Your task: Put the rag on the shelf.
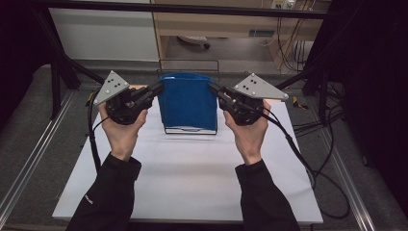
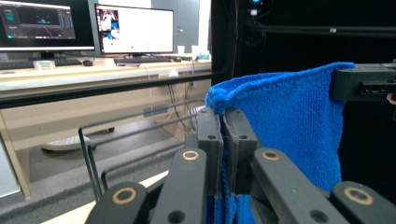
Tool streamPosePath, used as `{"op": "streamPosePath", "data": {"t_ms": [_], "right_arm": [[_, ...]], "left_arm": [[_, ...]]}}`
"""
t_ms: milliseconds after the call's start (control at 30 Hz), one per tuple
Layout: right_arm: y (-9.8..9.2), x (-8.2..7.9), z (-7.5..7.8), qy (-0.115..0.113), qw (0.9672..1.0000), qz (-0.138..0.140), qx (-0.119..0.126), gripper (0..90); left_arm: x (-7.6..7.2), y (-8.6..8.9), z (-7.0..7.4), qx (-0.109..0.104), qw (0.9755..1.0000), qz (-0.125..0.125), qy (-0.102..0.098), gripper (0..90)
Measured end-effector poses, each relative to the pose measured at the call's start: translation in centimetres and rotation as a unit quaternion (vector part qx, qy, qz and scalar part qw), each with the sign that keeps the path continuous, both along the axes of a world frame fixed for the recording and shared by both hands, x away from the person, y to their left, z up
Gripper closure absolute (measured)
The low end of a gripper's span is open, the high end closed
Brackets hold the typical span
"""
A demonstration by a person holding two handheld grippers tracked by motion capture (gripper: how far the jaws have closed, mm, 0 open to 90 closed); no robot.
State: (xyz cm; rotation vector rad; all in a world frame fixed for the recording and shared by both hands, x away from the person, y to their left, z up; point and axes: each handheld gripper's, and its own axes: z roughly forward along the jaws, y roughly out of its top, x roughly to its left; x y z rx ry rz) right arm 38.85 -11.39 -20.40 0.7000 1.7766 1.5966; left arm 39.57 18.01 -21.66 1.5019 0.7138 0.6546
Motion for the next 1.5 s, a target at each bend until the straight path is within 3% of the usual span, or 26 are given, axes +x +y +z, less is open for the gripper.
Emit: {"op": "streamPosePath", "data": {"t_ms": [533,800,967,1100,1200,1500], "right_arm": [[0.0,1.3,2.9,-0.03,0.9995,-0.009,0.006,86.6],[-0.3,2.4,4.2,-0.04,0.999,-0.013,0.016,86.7],[-0.3,3.3,4.7,-0.037,0.999,-0.019,0.018,86.6],[-0.1,4.1,4.8,-0.037,0.999,-0.021,0.016,86.6],[0.0,4.9,5.0,-0.038,0.9989,-0.024,0.012,86.6],[0.3,6.8,5.7,-0.036,0.9988,-0.029,0.017,86.6]], "left_arm": [[1.8,-0.3,2.8,-0.023,0.9995,0.006,-0.022,85.9],[2.9,-0.7,4.3,-0.015,0.9993,0.009,-0.032,85.9],[4.1,-0.7,4.8,-0.027,0.9994,0.005,-0.021,85.9],[5.2,-0.8,5.0,-0.024,0.9996,0.01,-0.013,85.9],[6.0,-0.6,5.0,-0.039,0.9992,0.006,-0.007,85.9],[7.7,-0.5,5.6,-0.048,0.9988,0.012,-0.007,85.9]]}}
